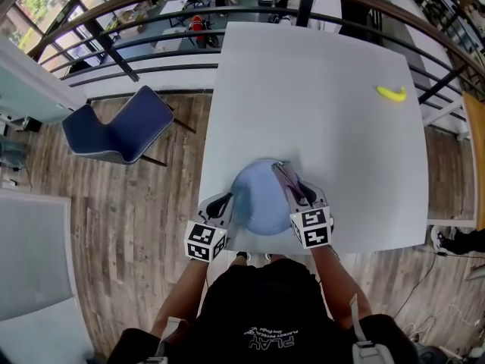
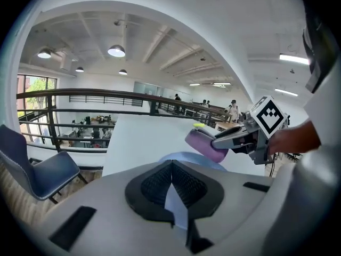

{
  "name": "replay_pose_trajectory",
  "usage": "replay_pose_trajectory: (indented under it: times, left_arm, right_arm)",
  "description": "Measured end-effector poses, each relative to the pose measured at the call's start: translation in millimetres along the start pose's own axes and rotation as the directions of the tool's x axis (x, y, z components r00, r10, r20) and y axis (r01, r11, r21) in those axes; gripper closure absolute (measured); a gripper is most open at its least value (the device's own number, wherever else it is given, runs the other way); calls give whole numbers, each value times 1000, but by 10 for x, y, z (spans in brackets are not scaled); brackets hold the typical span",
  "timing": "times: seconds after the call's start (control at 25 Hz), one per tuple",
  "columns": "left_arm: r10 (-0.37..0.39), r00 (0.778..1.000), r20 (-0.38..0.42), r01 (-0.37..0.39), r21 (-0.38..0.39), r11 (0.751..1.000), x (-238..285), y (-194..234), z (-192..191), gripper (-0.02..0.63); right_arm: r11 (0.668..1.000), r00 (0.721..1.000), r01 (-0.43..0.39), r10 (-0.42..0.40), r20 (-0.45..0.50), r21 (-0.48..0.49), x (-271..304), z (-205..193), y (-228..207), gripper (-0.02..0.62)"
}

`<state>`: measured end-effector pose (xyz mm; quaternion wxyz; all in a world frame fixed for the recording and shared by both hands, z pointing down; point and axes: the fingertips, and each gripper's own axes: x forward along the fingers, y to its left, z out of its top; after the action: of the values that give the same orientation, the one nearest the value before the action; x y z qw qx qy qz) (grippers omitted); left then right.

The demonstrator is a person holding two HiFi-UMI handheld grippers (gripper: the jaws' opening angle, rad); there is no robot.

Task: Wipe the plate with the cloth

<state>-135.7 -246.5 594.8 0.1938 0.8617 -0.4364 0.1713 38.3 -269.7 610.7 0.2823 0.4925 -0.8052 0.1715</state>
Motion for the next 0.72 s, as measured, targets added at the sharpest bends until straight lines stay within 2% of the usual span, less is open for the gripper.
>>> replay_pose_trajectory:
  times: [0.2,0.36,0.52,0.72]
  left_arm:
    - [-31,998,62,28,40,999,-20,-157,348,592]
    - [-59,991,120,51,66,997,-14,-291,683,592]
    - [-64,981,182,51,77,996,-97,-391,1007,592]
    - [-54,960,275,30,91,995,-189,-440,1495,592]
  right_arm:
    - [1000,994,2,-2,112,1,-238,359,55,491]
    - [1000,976,8,-5,218,-17,-429,702,43,491]
    - [1000,943,24,-17,333,-15,-699,1046,10,491]
    - [997,882,79,-61,467,-18,-1044,1416,-115,491]
